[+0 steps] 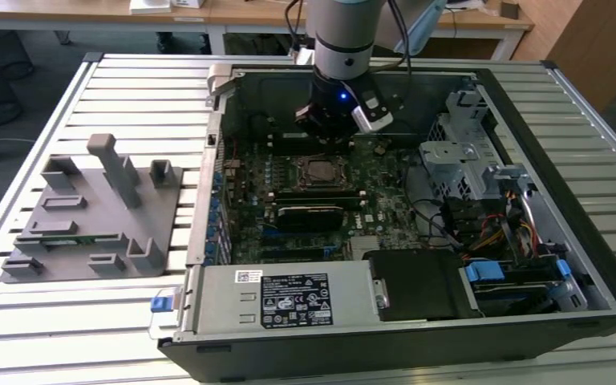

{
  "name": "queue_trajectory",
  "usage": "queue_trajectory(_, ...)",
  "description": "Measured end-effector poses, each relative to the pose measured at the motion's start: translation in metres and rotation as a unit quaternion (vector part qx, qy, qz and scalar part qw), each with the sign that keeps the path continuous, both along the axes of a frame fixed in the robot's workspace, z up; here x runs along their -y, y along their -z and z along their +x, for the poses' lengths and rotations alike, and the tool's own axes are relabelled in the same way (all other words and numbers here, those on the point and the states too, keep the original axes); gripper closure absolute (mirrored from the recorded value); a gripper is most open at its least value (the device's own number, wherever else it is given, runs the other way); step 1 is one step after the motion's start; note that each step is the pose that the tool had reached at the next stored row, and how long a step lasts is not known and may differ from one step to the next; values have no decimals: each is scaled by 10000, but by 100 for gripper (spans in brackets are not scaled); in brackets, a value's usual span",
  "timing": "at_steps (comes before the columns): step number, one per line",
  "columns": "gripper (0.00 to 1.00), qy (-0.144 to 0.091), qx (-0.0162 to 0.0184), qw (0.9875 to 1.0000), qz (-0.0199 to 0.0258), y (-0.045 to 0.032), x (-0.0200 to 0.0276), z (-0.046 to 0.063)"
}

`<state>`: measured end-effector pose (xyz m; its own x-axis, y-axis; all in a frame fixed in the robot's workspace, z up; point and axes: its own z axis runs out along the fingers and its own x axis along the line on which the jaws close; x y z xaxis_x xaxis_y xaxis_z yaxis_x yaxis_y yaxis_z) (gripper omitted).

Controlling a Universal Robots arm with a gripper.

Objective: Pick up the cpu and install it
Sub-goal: 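Install the first cpu locking lever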

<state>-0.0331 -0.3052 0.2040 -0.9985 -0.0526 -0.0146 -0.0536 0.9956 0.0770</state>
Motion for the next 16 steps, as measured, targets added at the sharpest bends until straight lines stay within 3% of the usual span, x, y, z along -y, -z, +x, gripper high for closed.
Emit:
queue_trajectory(8,89,0,-1,10000,-1,47,0,10)
queue_trajectory(16,89,0,-1,10000,0,29,-1,11)
